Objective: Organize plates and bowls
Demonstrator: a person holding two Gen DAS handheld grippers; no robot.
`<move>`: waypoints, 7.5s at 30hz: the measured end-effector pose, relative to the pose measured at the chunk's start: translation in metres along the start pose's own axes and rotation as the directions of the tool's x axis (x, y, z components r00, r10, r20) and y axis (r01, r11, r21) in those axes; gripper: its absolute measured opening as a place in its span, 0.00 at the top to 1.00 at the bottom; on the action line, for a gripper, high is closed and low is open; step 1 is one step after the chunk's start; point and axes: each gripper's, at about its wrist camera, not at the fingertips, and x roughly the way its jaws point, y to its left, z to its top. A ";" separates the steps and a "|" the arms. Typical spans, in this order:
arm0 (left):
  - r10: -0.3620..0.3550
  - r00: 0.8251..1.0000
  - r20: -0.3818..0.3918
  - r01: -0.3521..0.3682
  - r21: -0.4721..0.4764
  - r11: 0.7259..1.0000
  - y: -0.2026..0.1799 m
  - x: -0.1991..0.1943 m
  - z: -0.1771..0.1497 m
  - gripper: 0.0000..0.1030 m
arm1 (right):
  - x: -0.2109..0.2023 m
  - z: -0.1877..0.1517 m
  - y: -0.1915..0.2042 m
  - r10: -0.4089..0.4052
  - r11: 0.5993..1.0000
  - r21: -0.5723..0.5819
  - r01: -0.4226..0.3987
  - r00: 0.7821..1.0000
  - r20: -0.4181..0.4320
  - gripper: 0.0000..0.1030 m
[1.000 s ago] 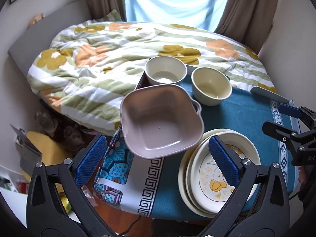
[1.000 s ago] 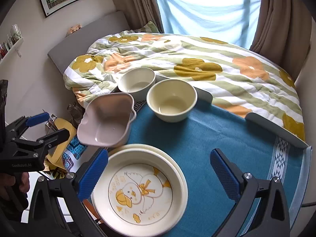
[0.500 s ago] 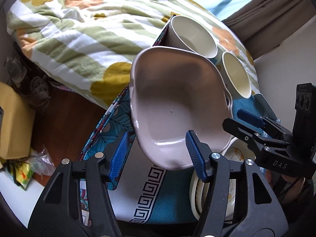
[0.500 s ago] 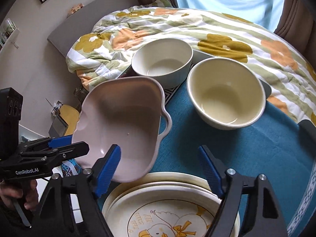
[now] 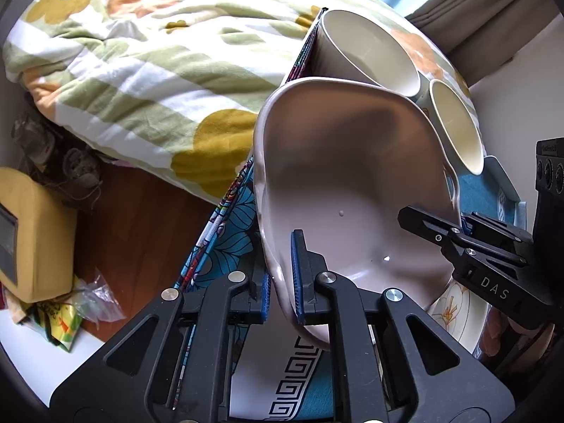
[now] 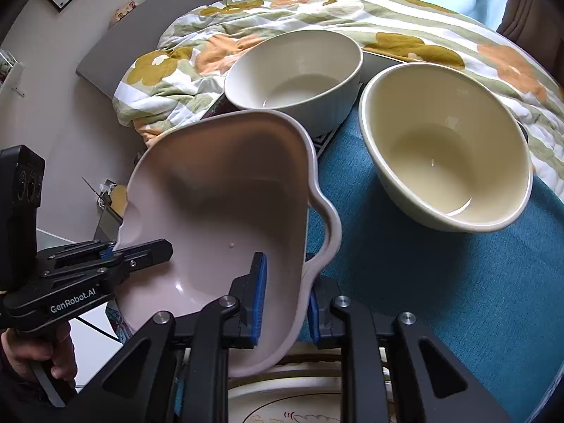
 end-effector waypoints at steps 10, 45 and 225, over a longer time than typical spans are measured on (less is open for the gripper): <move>0.053 0.996 0.068 -0.058 0.069 0.996 -0.013 -0.024 -0.006 0.92 | -0.013 -0.006 0.007 -0.001 1.000 -0.009 0.002 0.999 0.048 0.86; -0.145 0.986 0.078 0.094 0.458 0.884 -0.376 -0.043 -0.178 0.92 | -0.265 -0.256 -0.186 -0.247 0.941 0.298 0.161 0.929 0.275 0.86; 0.016 0.989 -0.146 0.069 0.557 0.827 -0.432 0.053 -0.182 0.83 | -0.230 -0.265 -0.248 -0.200 0.812 0.570 0.120 0.976 0.080 0.85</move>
